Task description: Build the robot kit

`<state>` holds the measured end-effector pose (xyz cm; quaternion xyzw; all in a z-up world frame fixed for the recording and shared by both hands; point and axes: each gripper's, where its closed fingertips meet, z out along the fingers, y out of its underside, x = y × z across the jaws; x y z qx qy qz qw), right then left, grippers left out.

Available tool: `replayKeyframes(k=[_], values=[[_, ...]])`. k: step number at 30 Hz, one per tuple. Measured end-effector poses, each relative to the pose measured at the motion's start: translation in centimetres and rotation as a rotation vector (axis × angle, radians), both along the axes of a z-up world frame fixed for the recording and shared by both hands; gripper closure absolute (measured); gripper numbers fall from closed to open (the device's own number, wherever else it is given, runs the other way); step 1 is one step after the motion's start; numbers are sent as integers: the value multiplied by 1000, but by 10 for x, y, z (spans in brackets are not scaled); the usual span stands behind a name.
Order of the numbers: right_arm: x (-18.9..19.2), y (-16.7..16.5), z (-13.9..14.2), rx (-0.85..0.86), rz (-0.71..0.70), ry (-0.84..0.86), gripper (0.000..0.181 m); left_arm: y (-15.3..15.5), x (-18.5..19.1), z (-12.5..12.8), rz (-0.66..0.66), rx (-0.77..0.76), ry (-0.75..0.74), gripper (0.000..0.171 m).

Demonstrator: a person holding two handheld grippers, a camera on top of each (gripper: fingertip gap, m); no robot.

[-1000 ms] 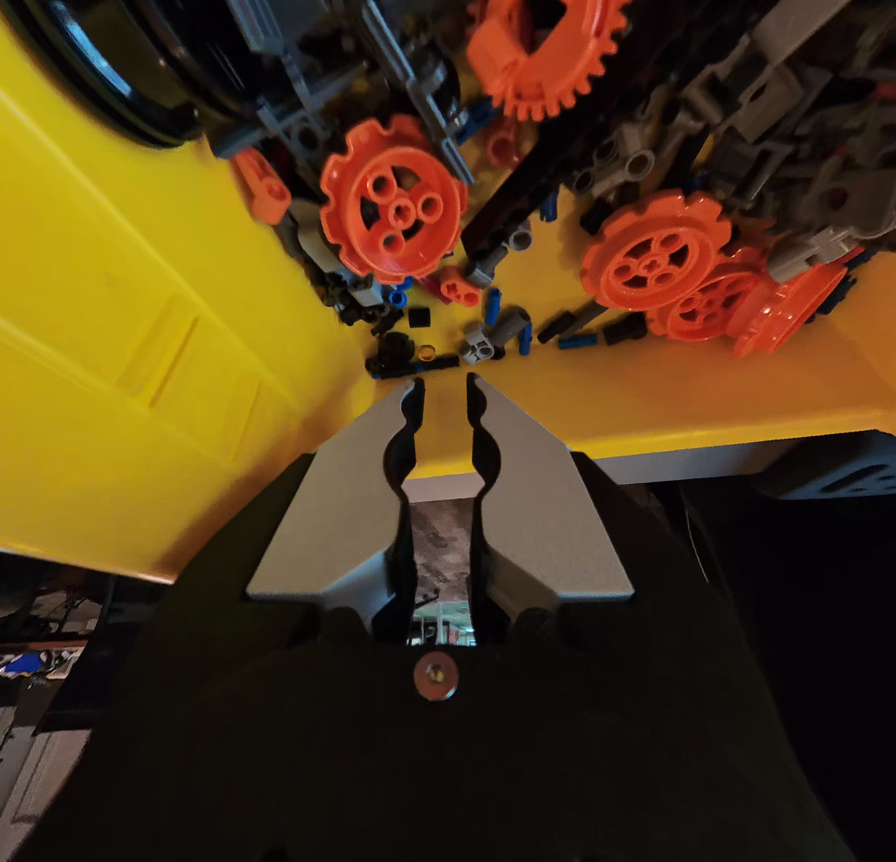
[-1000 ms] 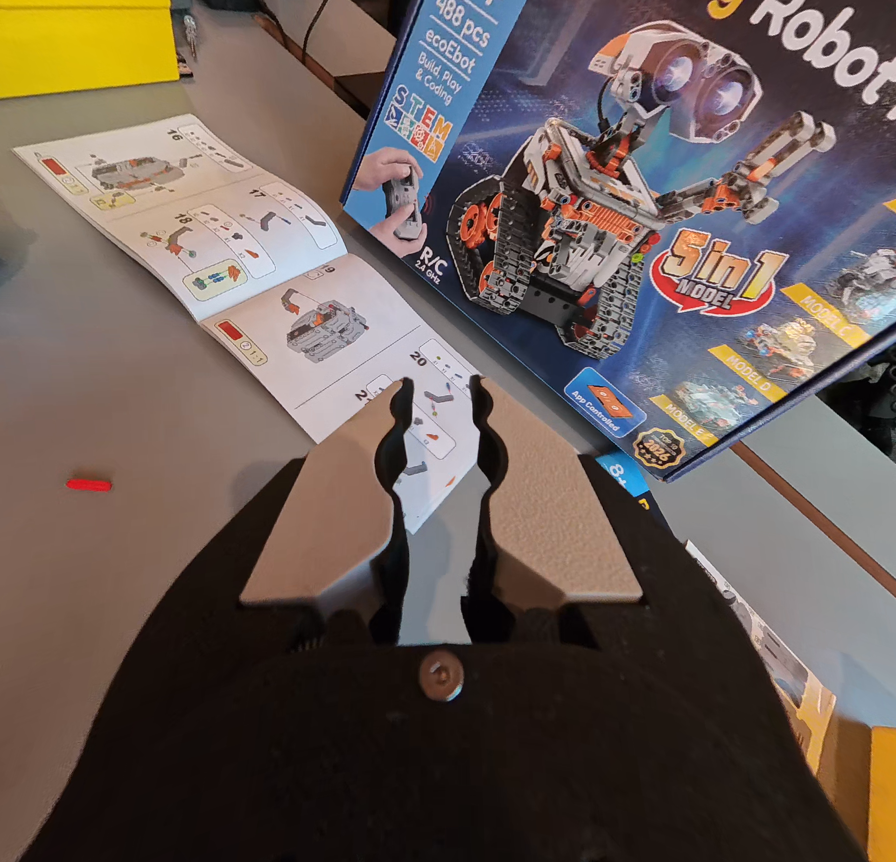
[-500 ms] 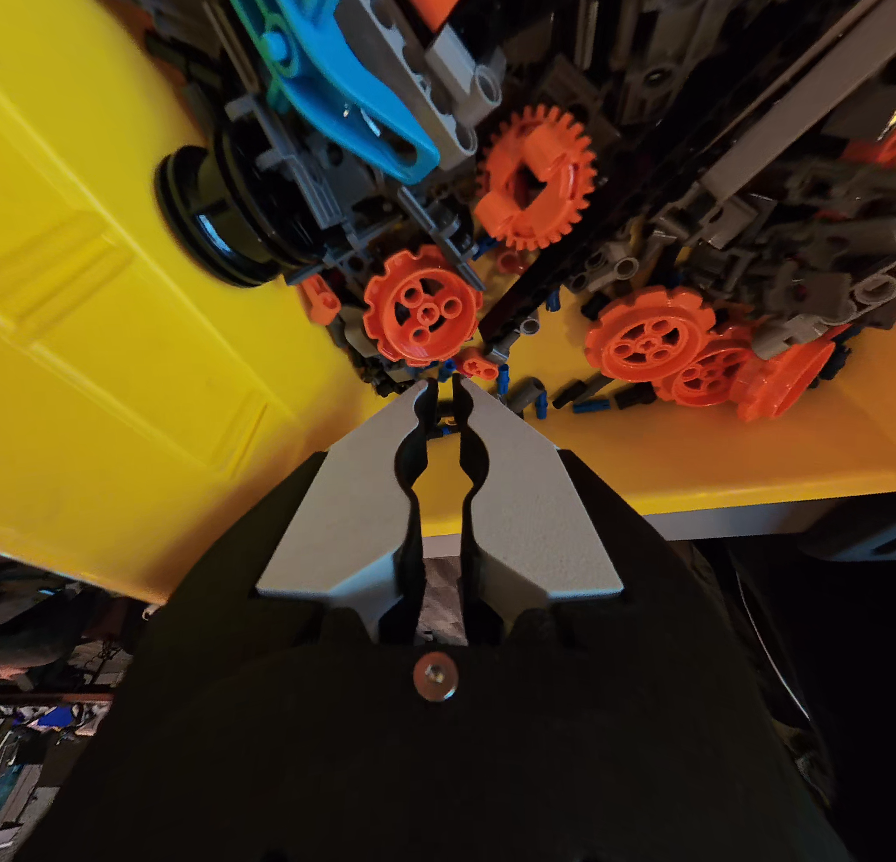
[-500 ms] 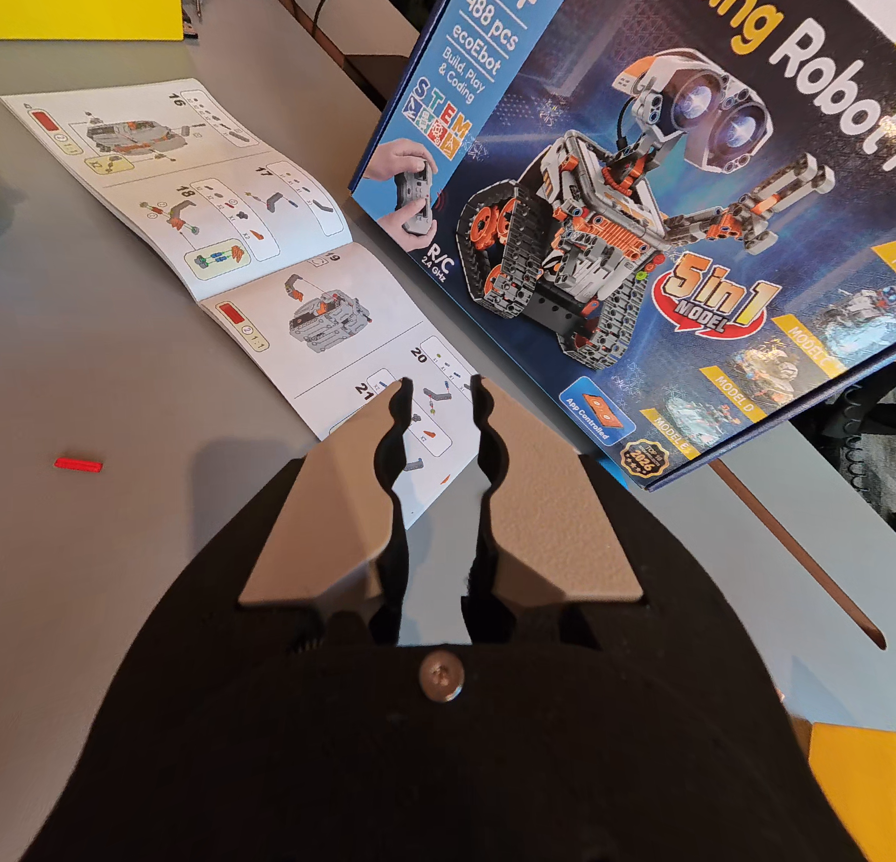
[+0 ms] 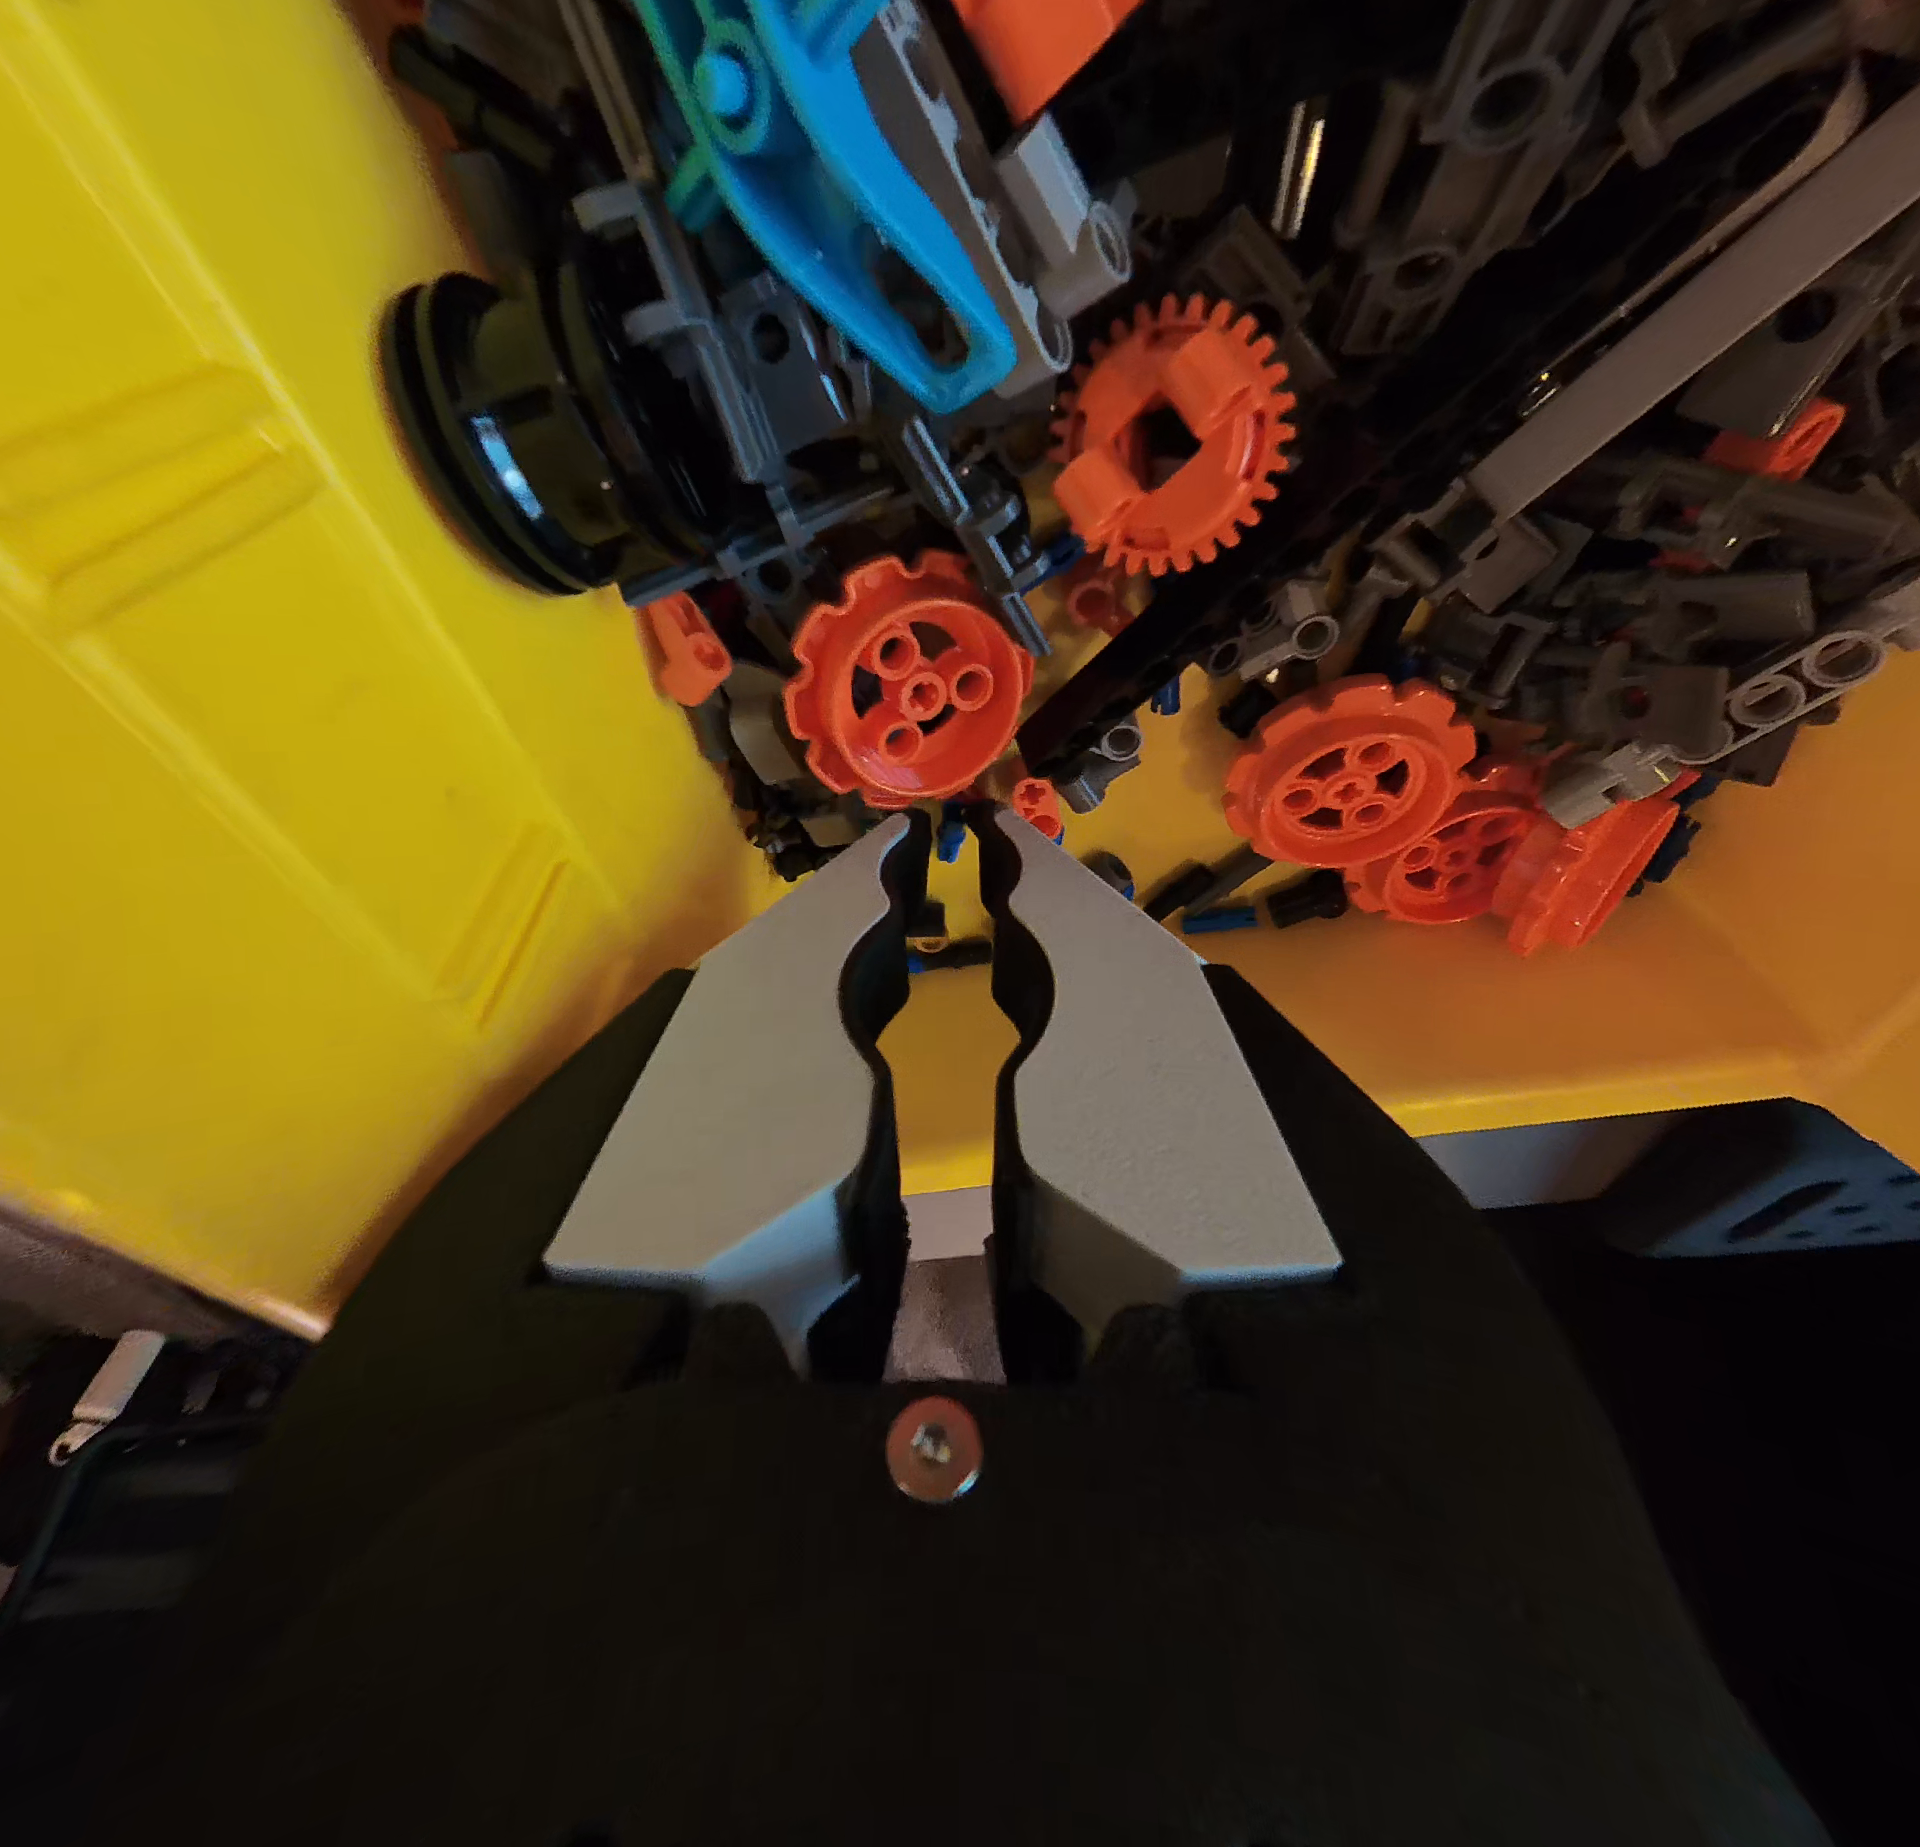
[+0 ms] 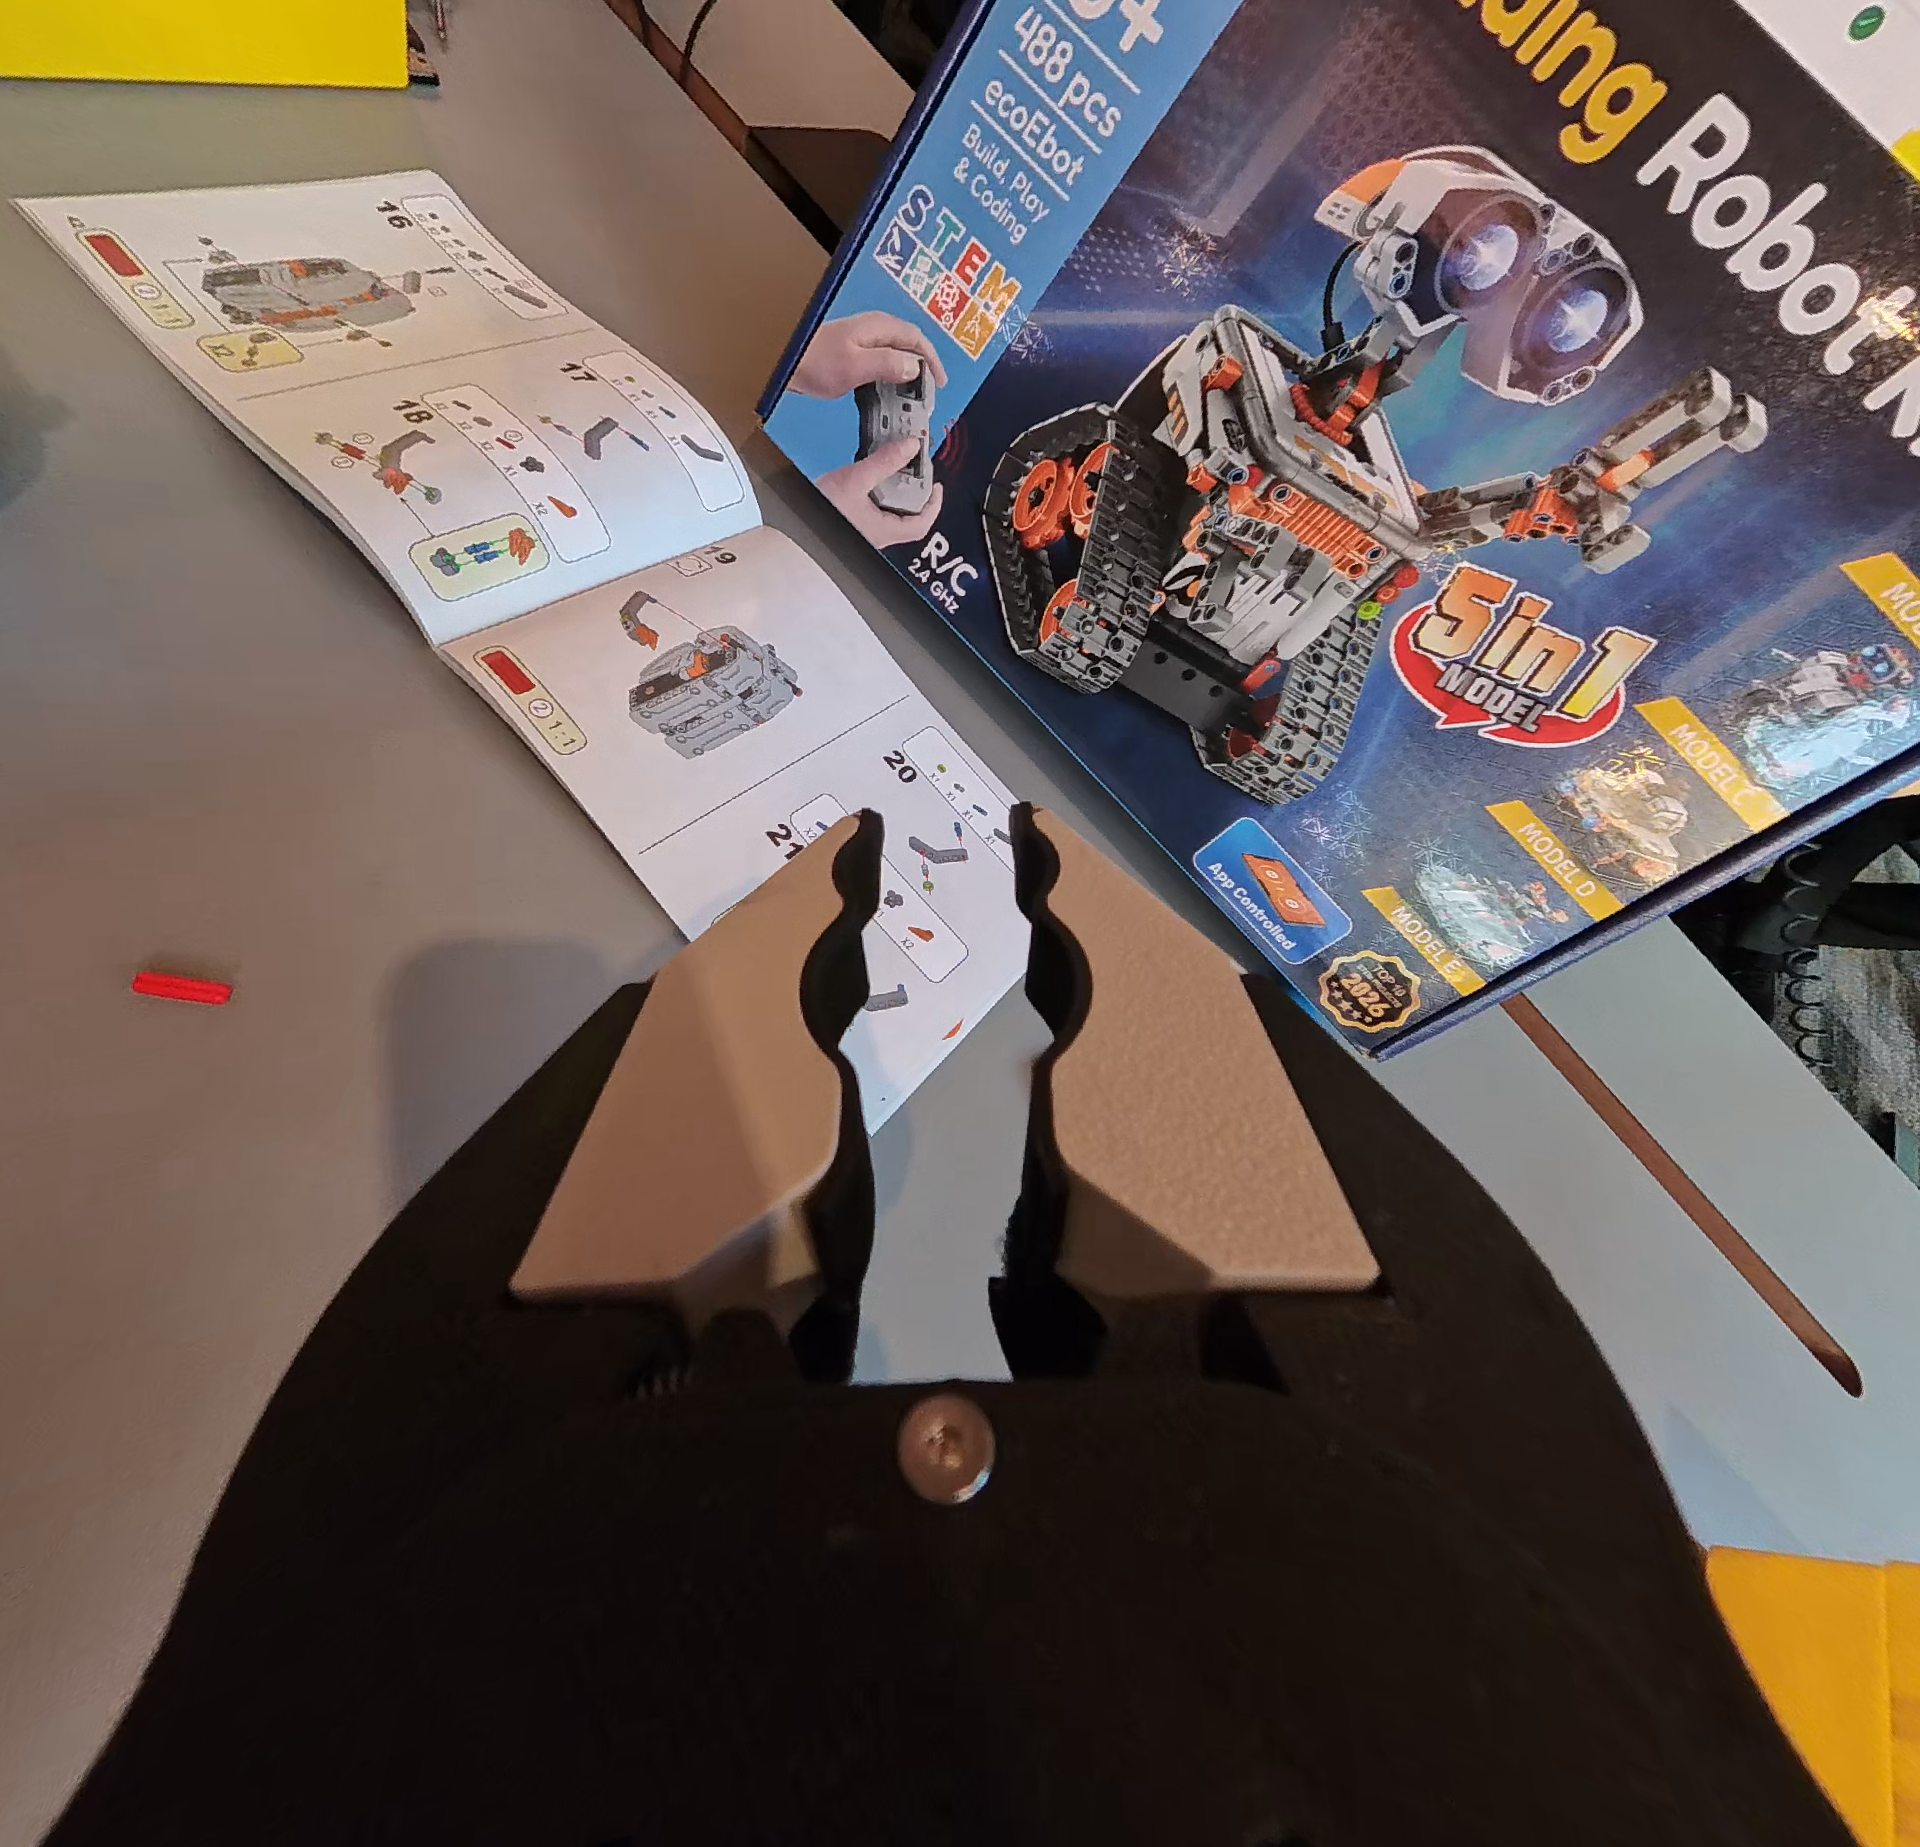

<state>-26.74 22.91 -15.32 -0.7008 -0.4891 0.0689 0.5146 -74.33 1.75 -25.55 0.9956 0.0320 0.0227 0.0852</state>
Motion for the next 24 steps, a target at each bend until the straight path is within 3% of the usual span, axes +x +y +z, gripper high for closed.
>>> replayKeyframes(k=[6,9,11,15,17,19,24], values=[[-3,-2,-1,-19,10,6,156,6,6,-1,44,62,-63,164],[-12,-13,-10,-138,58,43,154,5,7,-3,48,65,-69,162],[-34,-37,-5,-342,160,201,153,5,8,-3,50,73,-58,163],[-80,-94,48,-839,471,709,160,5,7,-3,44,88,-34,163],[-93,-113,32,-988,507,638,162,5,7,-3,38,94,-24,164],[-100,-115,16,-944,472,556,162,3,7,-3,27,96,-13,167],[-87,-94,44,-796,423,696,164,-5,-3,3,-28,97,98,171]])
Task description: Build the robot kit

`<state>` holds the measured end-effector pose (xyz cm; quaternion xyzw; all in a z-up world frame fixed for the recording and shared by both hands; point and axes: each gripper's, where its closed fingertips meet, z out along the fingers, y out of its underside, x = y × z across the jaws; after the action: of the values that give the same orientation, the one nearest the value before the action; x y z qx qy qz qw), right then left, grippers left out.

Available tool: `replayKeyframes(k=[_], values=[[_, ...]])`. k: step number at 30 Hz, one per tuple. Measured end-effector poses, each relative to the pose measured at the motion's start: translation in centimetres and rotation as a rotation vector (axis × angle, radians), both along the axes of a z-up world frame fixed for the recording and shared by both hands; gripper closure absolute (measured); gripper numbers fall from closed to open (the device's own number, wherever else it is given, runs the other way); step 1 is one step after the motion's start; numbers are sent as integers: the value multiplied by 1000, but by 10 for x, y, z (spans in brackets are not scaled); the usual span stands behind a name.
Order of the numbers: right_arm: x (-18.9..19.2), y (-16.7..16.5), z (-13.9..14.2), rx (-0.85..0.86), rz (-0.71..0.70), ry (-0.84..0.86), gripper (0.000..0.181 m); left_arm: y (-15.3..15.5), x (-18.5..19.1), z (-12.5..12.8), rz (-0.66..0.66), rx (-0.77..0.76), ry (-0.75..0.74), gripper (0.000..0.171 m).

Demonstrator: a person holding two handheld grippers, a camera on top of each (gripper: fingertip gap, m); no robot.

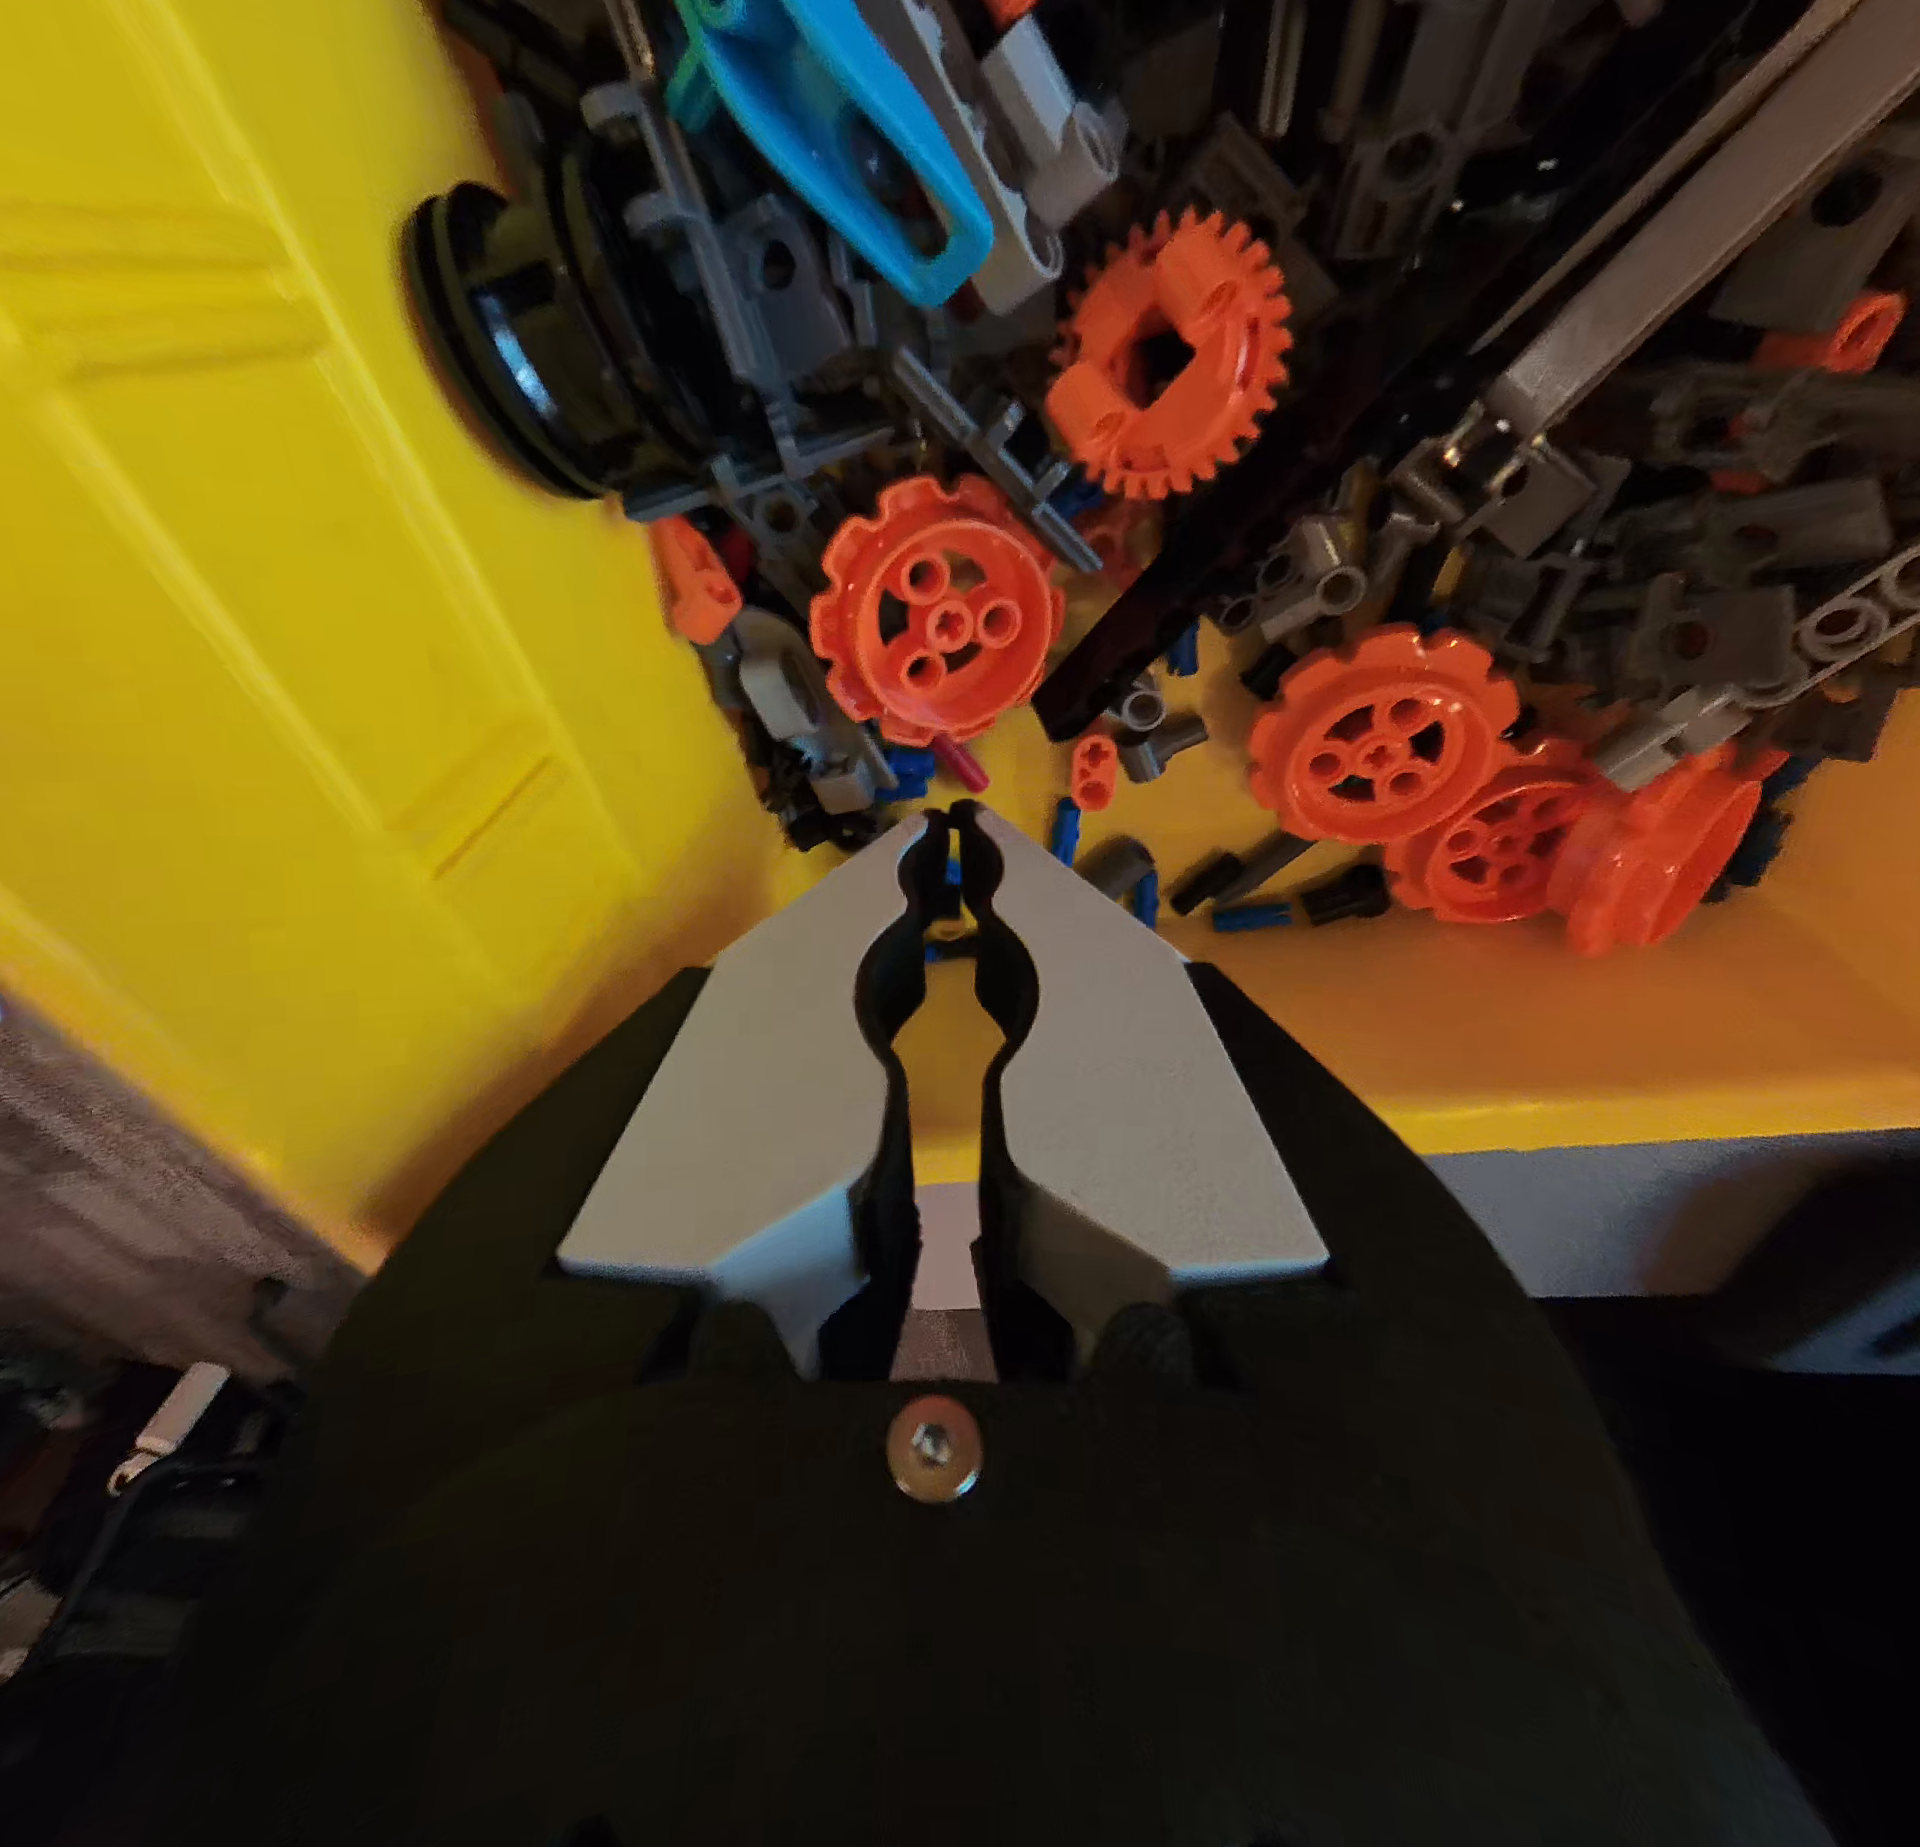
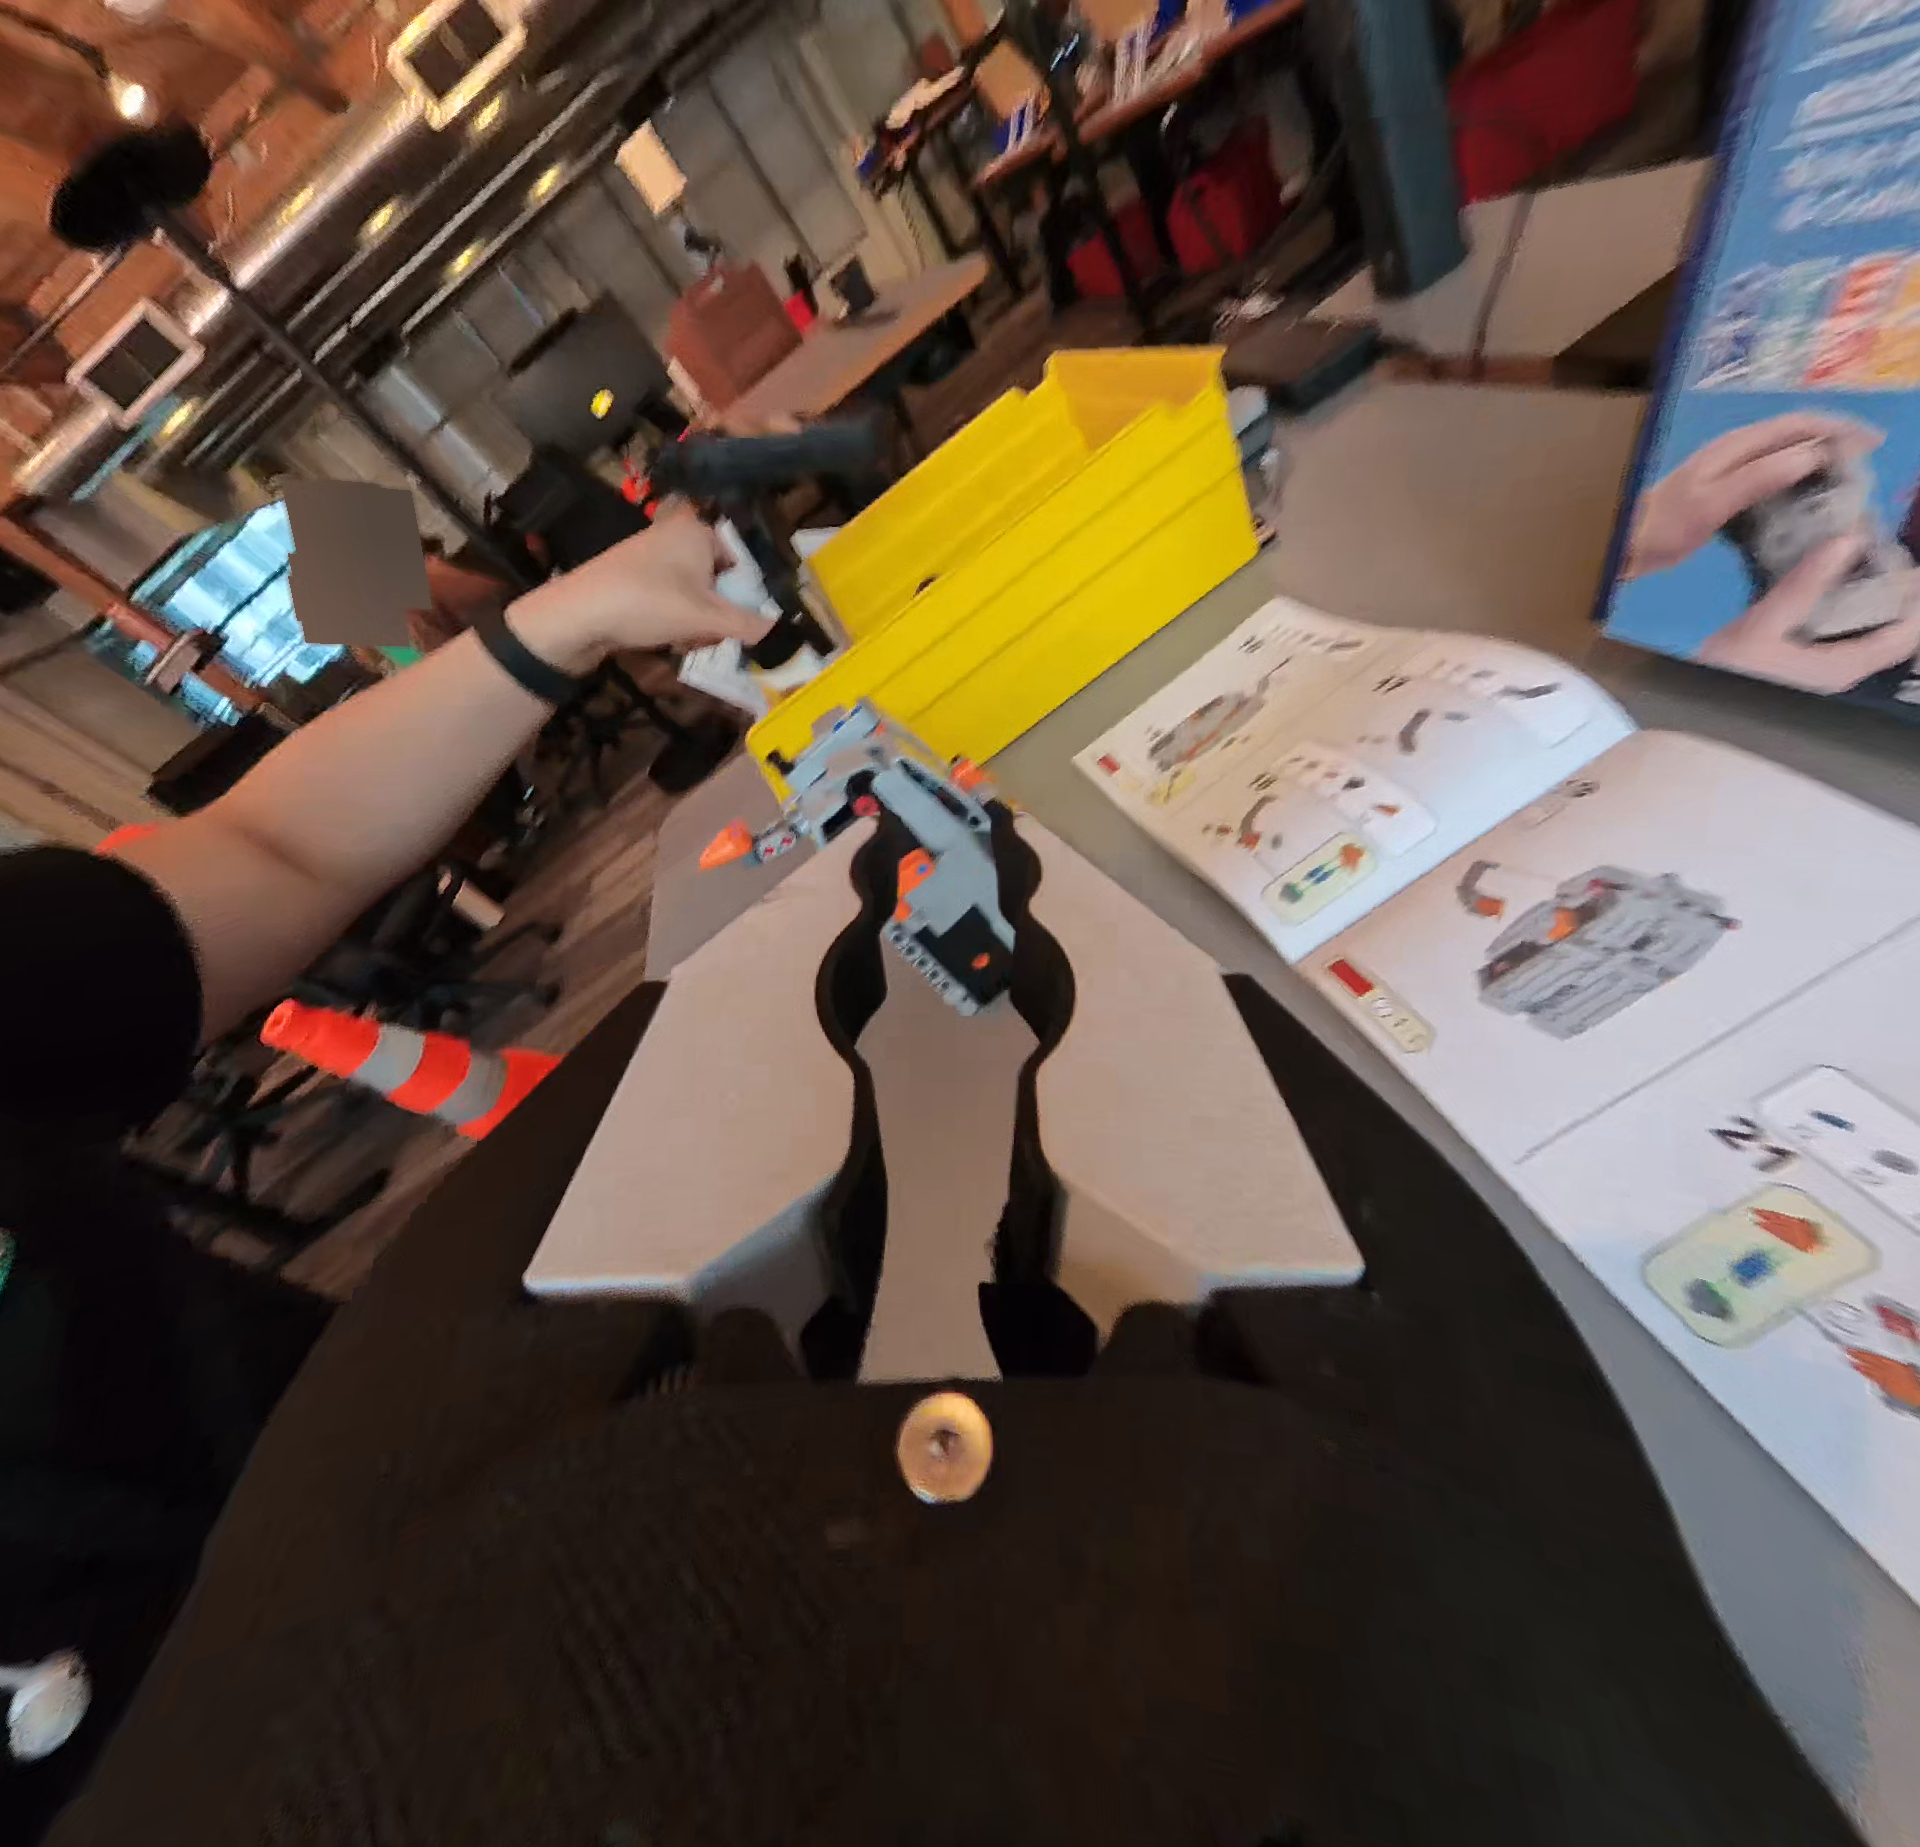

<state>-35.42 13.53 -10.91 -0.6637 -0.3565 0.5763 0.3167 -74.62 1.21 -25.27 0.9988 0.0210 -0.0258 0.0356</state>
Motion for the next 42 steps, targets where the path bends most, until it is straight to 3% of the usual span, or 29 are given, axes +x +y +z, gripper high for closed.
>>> replayKeyframes(k=[8,10,16,28,34,38,42], values=[[34,37,11,-58,-145,95,164,5,6,25,57,135,-63,171],[35,37,11,-44,-148,85,164,10,13,22,110,160,-125,171],[32,33,9,-21,-141,64,163,10,9,5,175,143,-116,151],[27,30,2,-6,-120,31,162,8,0,-6,178,88,-59,169],[25,26,2,41,-114,-4,162,7,0,-5,154,89,-41,170],[28,28,4,35,-125,12,162,0,-1,13,130,139,3,170],[35,36,6,37,-159,25,162,9,21,63,67,349,0,169]])
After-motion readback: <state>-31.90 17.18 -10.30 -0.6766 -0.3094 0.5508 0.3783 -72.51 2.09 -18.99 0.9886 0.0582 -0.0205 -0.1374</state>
